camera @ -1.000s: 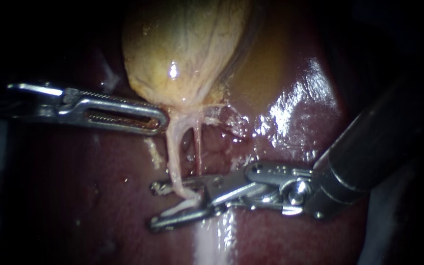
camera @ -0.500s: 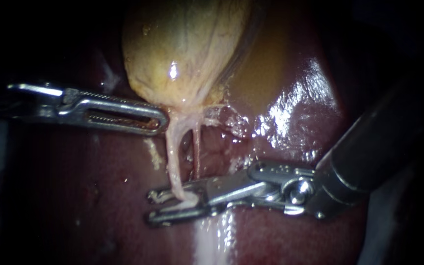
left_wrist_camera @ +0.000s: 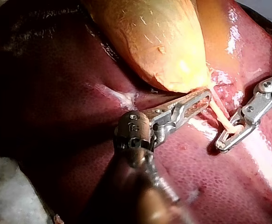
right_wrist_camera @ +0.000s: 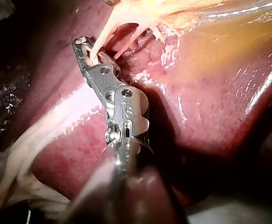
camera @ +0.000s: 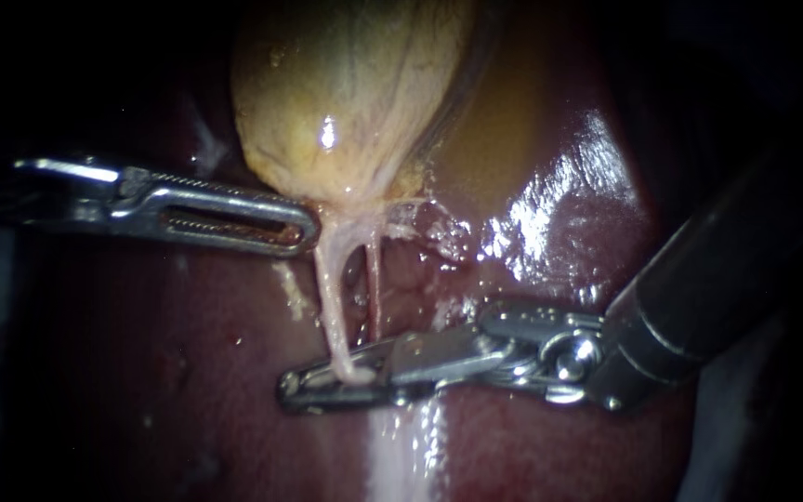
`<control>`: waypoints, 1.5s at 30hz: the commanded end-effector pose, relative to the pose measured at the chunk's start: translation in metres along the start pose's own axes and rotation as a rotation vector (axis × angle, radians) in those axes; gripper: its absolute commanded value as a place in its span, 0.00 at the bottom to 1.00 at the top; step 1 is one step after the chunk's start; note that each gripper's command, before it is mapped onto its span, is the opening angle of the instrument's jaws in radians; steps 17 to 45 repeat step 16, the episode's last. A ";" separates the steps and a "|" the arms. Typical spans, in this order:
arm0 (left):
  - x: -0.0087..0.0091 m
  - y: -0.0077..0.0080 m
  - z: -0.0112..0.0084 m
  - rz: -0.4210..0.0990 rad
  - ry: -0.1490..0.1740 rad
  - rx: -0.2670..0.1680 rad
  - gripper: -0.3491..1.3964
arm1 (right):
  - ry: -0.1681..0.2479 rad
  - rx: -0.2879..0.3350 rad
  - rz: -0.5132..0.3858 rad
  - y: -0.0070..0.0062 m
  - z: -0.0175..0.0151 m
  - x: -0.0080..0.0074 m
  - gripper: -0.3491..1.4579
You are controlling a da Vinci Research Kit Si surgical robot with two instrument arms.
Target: Clipping first clip left tube
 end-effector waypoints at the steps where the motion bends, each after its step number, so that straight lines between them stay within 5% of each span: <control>1: 0.0000 0.0000 0.0000 0.000 0.000 0.000 0.00 | -0.003 -0.001 0.000 0.0000 0.0000 0.0000 0.00; 45: 0.0000 0.0000 0.0000 0.000 0.000 0.000 0.00 | -0.004 0.001 -0.001 0.0001 -0.0001 -0.0001 0.00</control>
